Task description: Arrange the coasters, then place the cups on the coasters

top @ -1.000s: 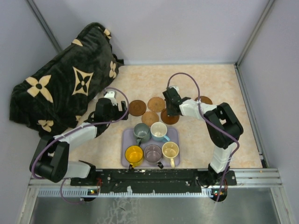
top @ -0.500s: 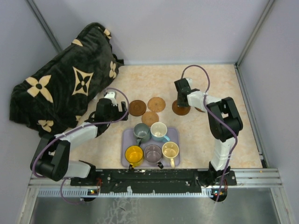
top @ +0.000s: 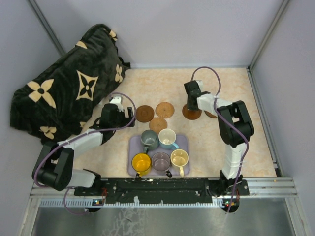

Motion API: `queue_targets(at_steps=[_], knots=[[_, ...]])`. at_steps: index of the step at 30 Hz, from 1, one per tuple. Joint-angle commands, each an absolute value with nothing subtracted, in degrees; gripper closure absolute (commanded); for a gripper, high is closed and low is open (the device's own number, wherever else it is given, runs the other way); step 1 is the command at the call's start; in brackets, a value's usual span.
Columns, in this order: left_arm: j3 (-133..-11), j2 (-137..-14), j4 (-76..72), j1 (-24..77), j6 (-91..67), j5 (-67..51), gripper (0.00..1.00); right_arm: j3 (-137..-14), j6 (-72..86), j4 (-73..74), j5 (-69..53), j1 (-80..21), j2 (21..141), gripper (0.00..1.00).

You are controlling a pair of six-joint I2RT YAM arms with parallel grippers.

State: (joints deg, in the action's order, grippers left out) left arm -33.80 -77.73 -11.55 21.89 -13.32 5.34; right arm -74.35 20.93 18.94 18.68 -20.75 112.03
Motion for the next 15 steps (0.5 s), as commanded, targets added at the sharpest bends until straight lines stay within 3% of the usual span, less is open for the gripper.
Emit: queue_targets(at_steps=[1, 15], knots=[[-33.9, -78.3, -12.1, 22.2, -12.6, 5.9, 0.00, -76.3, 19.4, 21.1, 19.0, -20.1, 116.2, 1.00], [-34.1, -79.1, -12.0, 22.2, -12.4, 6.4, 0.00, -75.1, 17.9, 19.4, 16.2, -20.0, 114.7, 1.00]])
